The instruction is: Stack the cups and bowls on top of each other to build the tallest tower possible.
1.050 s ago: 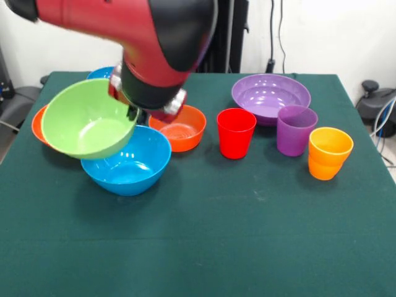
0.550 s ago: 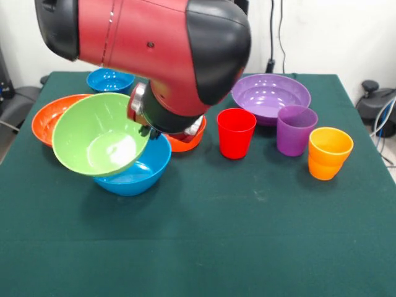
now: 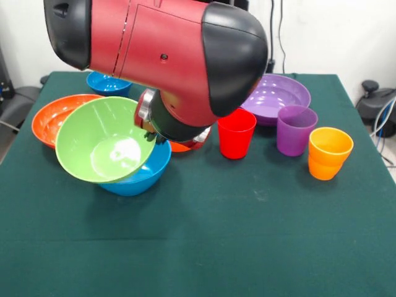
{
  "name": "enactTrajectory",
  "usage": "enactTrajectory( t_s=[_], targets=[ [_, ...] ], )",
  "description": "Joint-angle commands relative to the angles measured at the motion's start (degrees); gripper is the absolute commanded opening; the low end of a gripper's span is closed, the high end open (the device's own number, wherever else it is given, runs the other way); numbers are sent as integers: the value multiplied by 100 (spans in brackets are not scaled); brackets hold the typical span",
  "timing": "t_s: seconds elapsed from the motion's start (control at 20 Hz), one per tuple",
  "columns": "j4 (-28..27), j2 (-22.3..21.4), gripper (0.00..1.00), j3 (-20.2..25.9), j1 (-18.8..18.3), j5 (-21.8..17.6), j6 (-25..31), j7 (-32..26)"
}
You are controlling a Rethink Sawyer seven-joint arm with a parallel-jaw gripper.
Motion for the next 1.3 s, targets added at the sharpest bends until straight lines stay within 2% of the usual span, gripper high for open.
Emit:
enactTrajectory(
  t_s=[0.05,0.45,1.0,1.3],
  targets=[
    [-477,17,0,282,197,-351,819,-1822],
    [-587,-105,0,236,397,-328,1184,-1925],
    [-270,-713,0,169,322,-164,1468,-2036],
    [-278,-896,0,171,298,-218,1565,-2148]
  ],
)
